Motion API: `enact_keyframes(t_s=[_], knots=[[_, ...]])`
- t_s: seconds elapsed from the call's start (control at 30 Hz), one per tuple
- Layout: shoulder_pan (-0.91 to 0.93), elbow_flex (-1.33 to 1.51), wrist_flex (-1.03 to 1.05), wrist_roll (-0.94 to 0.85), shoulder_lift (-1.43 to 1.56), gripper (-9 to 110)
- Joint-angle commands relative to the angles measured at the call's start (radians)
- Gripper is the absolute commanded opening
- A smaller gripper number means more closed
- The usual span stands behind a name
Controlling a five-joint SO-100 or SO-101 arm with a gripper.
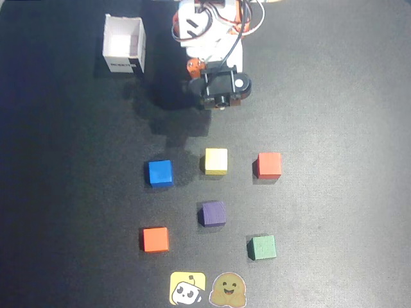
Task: Put the purple cube on top of the red cube.
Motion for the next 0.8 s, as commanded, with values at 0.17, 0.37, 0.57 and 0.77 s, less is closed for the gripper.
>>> enact_keyframes(t_s=[0.17,0.37,0.57,0.77], knots=[[0.0,-0.005,0.003,0.0,0.008,0],[-0.008,-0.005,0.003,0.0,0.008,0],[-0.008,-0.005,0.003,0.0,0.008,0],[-0.008,-0.005,0.003,0.0,0.008,0]])
